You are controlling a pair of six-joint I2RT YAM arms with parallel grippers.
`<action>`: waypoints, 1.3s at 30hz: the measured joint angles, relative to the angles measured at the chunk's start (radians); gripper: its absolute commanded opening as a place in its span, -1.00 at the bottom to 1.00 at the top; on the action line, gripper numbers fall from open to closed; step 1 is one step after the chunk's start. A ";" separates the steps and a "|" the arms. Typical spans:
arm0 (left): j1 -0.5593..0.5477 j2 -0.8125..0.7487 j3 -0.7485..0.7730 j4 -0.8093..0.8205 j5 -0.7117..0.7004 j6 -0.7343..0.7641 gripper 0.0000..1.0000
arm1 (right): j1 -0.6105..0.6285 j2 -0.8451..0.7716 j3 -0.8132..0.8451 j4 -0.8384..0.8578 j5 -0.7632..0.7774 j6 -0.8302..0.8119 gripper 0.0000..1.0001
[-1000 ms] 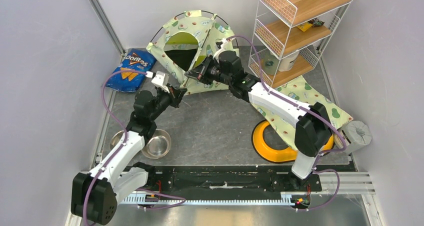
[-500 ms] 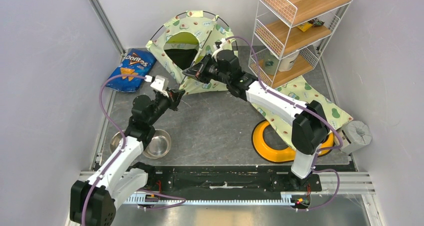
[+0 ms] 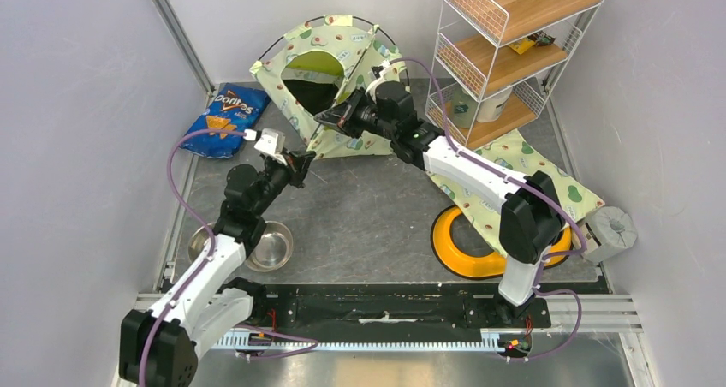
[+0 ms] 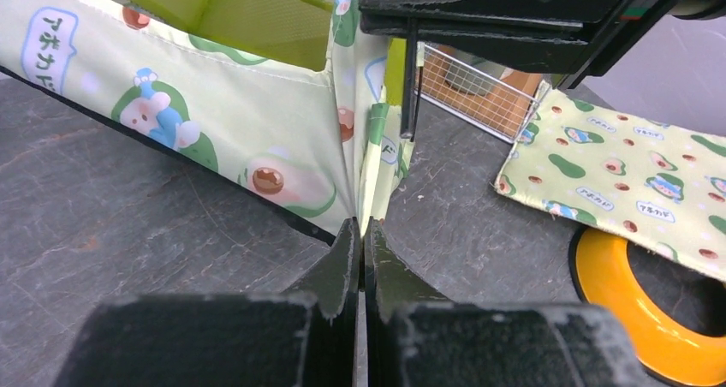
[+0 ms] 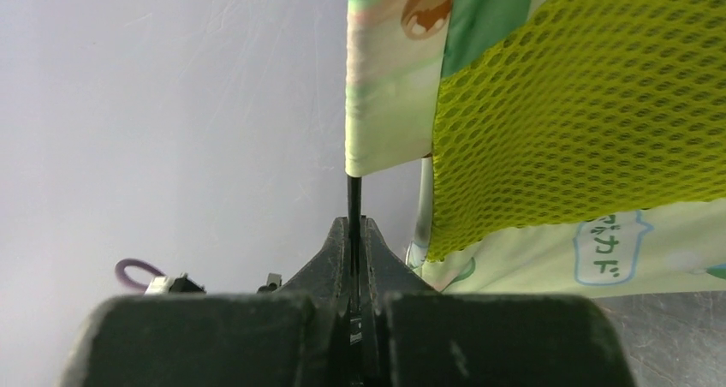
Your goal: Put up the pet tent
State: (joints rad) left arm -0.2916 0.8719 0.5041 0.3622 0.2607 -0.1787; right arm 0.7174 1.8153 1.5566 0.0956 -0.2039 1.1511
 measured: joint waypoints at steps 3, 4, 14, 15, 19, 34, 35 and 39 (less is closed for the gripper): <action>-0.003 0.054 0.021 0.026 -0.002 -0.037 -0.96 | -0.017 0.000 -0.003 0.021 -0.028 -0.002 -1.00; -0.003 0.076 0.032 0.034 -0.002 -0.046 -0.96 | -0.025 0.000 -0.006 0.027 -0.037 -0.003 -1.00; -0.004 0.209 0.152 -0.034 -0.037 -0.170 -0.96 | -0.053 0.000 -0.014 0.040 -0.043 -0.046 -1.00; -0.005 0.213 0.171 -0.059 -0.049 -0.195 -0.96 | -0.051 0.000 -0.014 0.040 -0.035 -0.054 -1.00; -0.005 0.214 0.227 -0.149 -0.085 -0.278 -0.96 | -0.029 0.010 -0.009 0.044 -0.002 -0.087 -1.00; -0.005 0.240 0.291 -0.296 -0.200 -0.492 -0.96 | 0.078 0.045 0.018 0.000 0.045 -0.252 -0.96; -0.005 0.243 0.292 -0.303 -0.203 -0.499 -0.96 | 0.080 0.045 0.017 -0.004 0.046 -0.260 -0.82; -0.006 0.248 0.292 -0.314 -0.206 -0.514 -0.96 | 0.083 0.033 -0.002 -0.013 0.047 -0.287 -0.30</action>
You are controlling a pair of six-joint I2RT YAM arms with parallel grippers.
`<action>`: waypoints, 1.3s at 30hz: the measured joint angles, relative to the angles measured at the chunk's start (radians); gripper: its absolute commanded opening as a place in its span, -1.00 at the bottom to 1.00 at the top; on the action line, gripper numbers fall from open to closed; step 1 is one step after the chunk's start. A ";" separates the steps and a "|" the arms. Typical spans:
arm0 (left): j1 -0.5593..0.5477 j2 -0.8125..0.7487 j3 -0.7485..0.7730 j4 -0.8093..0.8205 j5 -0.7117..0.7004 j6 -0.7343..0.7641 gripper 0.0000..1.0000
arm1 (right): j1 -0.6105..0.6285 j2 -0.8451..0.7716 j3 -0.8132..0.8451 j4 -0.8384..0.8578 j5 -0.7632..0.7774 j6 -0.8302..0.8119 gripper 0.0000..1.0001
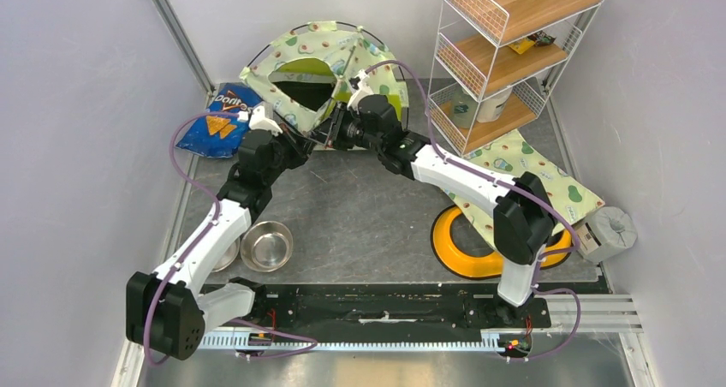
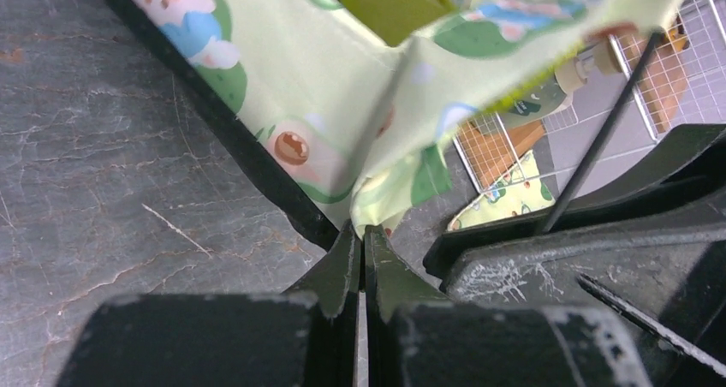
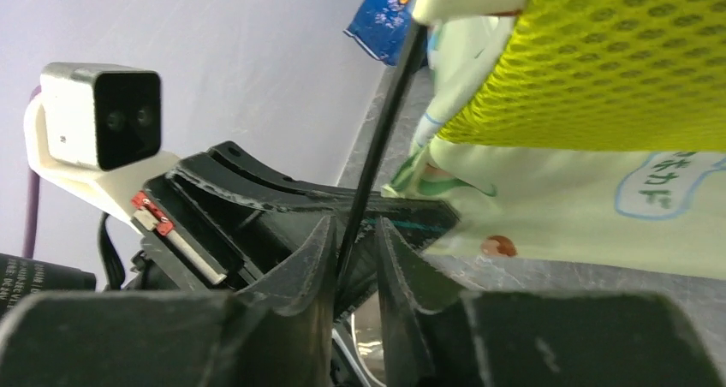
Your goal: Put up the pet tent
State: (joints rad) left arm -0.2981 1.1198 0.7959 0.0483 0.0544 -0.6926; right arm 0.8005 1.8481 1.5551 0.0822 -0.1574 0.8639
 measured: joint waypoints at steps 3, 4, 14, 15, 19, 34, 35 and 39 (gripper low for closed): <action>-0.001 0.000 0.000 0.000 0.001 -0.006 -0.96 | -0.002 -0.024 -0.022 -0.024 0.018 -0.020 -0.03; -0.003 0.000 0.000 0.002 0.003 -0.008 -0.96 | -0.004 -0.034 -0.029 -0.036 0.025 -0.026 0.01; -0.011 0.000 -0.023 0.046 0.028 -0.014 -0.96 | -0.011 -0.163 -0.140 -0.084 0.038 -0.072 0.04; -0.011 0.000 -0.026 0.052 0.029 -0.014 -0.96 | -0.011 -0.164 -0.143 -0.084 0.033 -0.073 0.05; -0.011 0.000 -0.037 0.068 0.035 -0.013 -0.96 | -0.011 -0.164 -0.145 -0.084 0.015 -0.080 0.17; -0.011 0.029 -0.050 0.106 0.079 -0.011 -0.96 | -0.006 -0.100 -0.136 -0.018 -0.052 -0.089 -0.29; -0.011 0.031 -0.052 0.105 0.079 -0.009 -0.96 | -0.006 -0.089 -0.133 -0.016 -0.055 -0.088 -0.32; -0.011 0.034 -0.062 0.106 0.087 -0.006 -0.96 | -0.001 -0.084 -0.131 -0.015 -0.055 -0.089 -0.46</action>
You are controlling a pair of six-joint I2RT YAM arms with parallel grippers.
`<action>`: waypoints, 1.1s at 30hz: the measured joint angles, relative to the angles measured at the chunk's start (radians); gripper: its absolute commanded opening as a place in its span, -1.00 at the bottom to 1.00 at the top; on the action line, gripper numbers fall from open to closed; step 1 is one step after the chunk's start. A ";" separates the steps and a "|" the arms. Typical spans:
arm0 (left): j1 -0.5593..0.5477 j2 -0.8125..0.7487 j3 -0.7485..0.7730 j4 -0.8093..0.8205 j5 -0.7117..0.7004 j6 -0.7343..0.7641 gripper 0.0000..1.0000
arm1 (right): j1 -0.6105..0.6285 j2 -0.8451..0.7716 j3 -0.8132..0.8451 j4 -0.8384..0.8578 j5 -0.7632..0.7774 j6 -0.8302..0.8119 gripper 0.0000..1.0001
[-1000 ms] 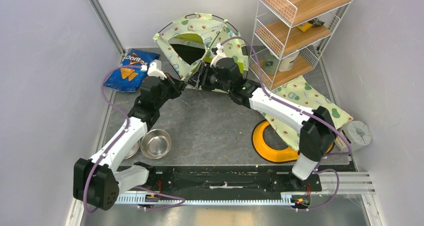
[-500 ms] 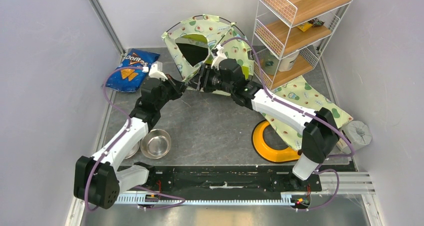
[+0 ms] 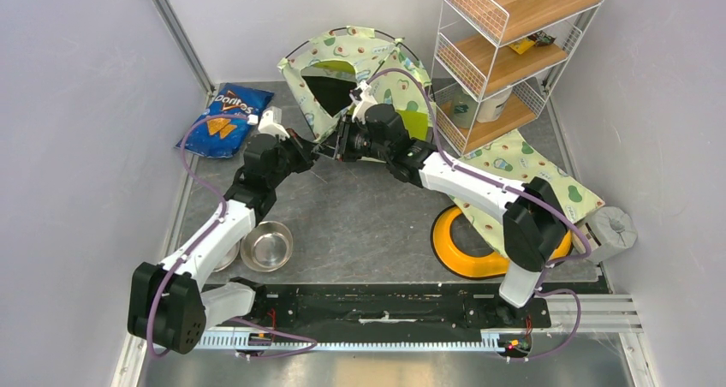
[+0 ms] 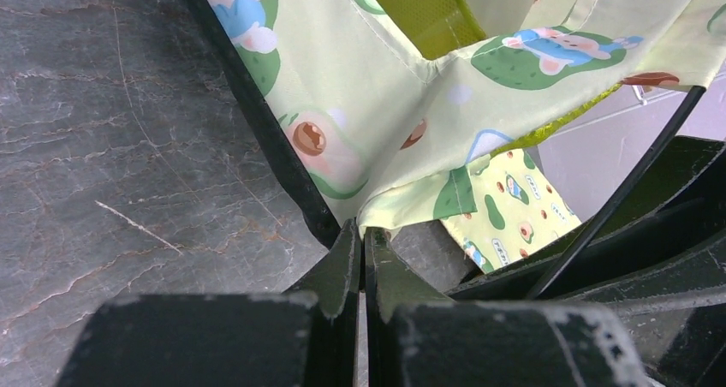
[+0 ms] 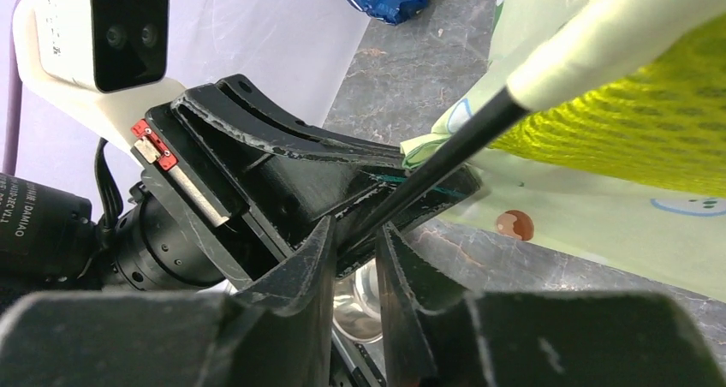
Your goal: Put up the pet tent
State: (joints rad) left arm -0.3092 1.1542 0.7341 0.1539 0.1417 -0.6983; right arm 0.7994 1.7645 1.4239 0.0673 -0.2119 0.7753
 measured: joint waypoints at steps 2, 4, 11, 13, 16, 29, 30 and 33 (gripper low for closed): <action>0.000 0.000 -0.001 0.001 0.003 0.004 -0.96 | 0.002 0.000 0.000 0.004 0.002 0.000 -0.45; 0.000 0.000 -0.002 0.004 0.010 0.010 -0.96 | 0.004 0.000 0.000 0.006 0.008 0.000 -0.46; 0.000 0.000 -0.024 0.027 0.028 0.027 -0.96 | 0.013 0.000 0.000 0.018 0.029 0.014 -1.00; 0.000 0.000 -0.029 0.035 0.035 0.030 -0.96 | 0.015 0.001 -0.002 0.021 0.036 0.014 -1.00; 0.000 0.000 -0.044 0.058 0.037 0.042 -0.96 | 0.017 -0.004 -0.023 0.039 0.057 0.019 -1.00; -0.005 -0.056 -0.208 0.333 0.064 0.108 -0.96 | -0.061 -0.061 -0.092 0.080 0.077 0.074 -1.00; -0.005 -0.058 -0.216 0.351 0.067 0.114 -0.96 | -0.062 -0.061 -0.092 0.083 0.077 0.074 -1.00; -0.006 -0.059 -0.239 0.389 0.068 0.126 -0.96 | -0.063 -0.061 -0.092 0.090 0.076 0.080 -1.00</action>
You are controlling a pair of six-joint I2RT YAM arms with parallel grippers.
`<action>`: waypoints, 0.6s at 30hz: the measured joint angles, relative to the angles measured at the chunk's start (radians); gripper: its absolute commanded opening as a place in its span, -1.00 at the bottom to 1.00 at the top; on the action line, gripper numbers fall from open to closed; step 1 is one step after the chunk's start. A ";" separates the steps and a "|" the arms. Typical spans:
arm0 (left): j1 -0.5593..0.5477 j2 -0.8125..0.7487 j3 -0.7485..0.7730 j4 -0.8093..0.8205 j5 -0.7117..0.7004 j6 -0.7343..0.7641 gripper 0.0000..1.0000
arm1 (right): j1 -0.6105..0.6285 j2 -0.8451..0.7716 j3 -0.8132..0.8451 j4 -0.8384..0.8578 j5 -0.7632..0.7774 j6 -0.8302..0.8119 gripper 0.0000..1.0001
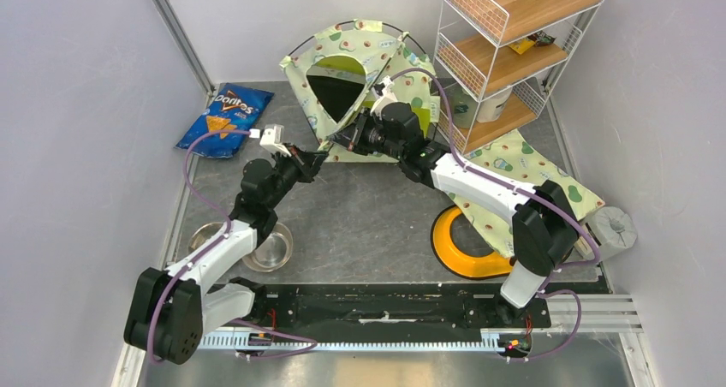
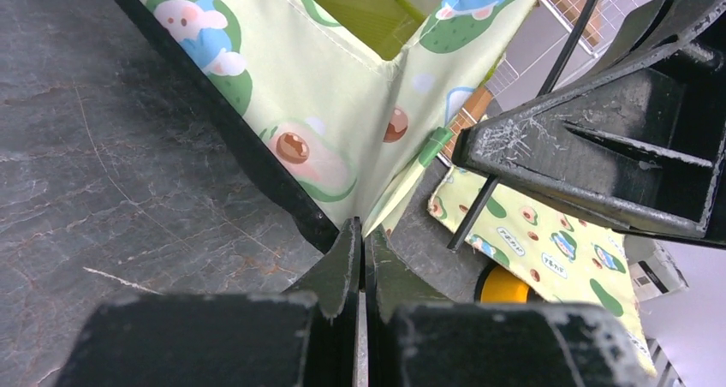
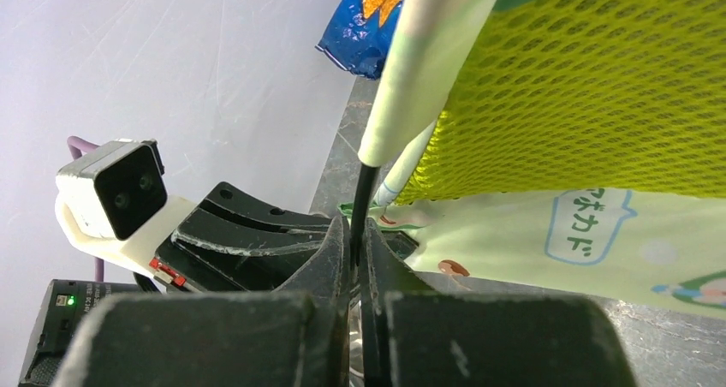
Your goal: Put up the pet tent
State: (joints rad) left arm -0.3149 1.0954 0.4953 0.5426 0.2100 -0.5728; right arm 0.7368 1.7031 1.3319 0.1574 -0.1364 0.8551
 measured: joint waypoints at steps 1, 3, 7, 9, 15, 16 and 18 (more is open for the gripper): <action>0.000 0.000 -0.005 0.010 0.000 0.004 -0.96 | 0.000 0.000 0.000 0.001 0.001 0.002 -1.00; 0.000 0.000 -0.010 0.023 0.000 0.013 -0.96 | -0.001 0.000 0.000 0.004 0.004 0.005 -1.00; 0.000 0.001 -0.020 0.054 -0.005 0.026 -0.96 | -0.002 0.000 -0.006 0.043 0.018 0.007 -1.00; 0.000 0.003 -0.022 0.069 -0.008 0.031 -0.96 | -0.002 0.000 -0.014 0.073 0.029 0.007 -1.00; 0.000 0.030 -0.021 0.122 -0.024 0.036 -0.96 | -0.002 0.010 -0.015 0.144 0.050 0.008 -1.00; 0.001 0.035 -0.021 0.125 -0.026 0.037 -0.96 | -0.002 0.016 -0.015 0.154 0.053 0.010 -1.00; 0.002 0.045 -0.021 0.128 -0.029 0.040 -0.96 | -0.008 0.039 -0.015 0.178 0.054 0.019 -1.00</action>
State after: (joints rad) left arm -0.3130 1.1404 0.4740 0.6704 0.1810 -0.5327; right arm 0.7292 1.7416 1.3170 0.3351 -0.0822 0.8742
